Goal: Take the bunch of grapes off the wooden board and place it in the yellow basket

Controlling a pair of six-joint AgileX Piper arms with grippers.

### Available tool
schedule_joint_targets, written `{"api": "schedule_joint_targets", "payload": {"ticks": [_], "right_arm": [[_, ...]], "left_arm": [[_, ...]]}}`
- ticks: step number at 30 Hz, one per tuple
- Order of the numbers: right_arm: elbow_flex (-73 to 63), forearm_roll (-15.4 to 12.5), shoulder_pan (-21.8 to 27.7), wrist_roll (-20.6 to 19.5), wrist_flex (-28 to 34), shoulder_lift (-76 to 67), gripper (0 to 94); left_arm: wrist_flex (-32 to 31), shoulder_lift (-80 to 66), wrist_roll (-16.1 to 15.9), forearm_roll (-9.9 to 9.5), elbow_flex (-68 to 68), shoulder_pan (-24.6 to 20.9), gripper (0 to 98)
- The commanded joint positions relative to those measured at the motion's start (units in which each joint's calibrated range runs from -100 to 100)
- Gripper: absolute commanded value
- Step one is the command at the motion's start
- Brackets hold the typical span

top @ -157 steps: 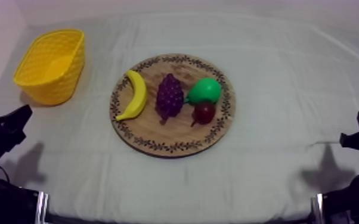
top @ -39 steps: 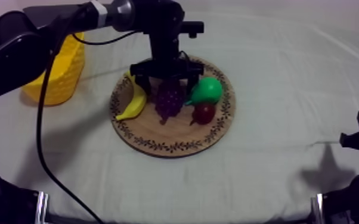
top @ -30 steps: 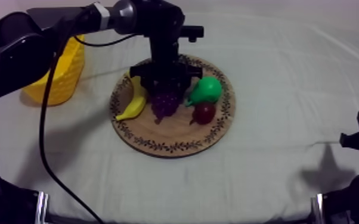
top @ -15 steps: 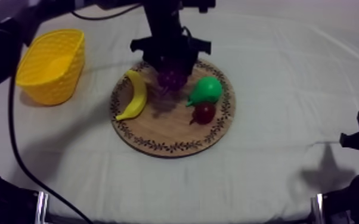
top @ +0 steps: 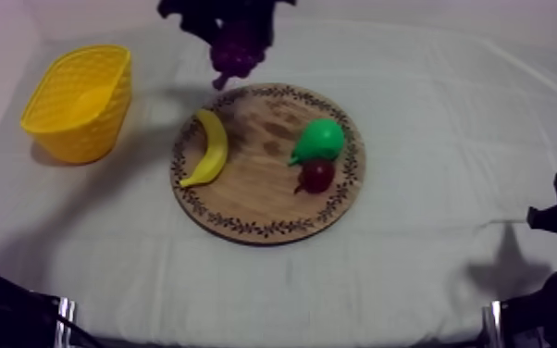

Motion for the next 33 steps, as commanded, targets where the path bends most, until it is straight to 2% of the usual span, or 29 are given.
{"api": "schedule_joint_targets", "payload": {"ticks": [1,7,20,26,33], "right_arm": [[-0.05,-0.01,0.0,-0.01,-0.03,-0.02,0.3],[-0.05,-0.01,0.0,-0.01,-0.03,-0.02,0.3],[-0.05,-0.01,0.0,-0.01,-0.03,-0.02,0.3],[-0.05,-0.01,0.0,-0.01,-0.03,-0.02,0.3],[-0.05,-0.01,0.0,-0.01,-0.03,-0.02,0.3]], "left_arm": [[-0.04,-0.62,-0.74,-0.47,1.17,-2.79,48.5],[0.0,-2.11,-3.01,-2.09,4.35,-9.87,48.8],[-0.08,-3.86,-7.42,-4.23,7.87,-24.0,48.9],[-0.22,-4.33,-8.47,-4.55,9.33,-27.48,49.0],[-2.28,-2.5,-8.67,-4.54,12.96,-28.51,49.0]]}}
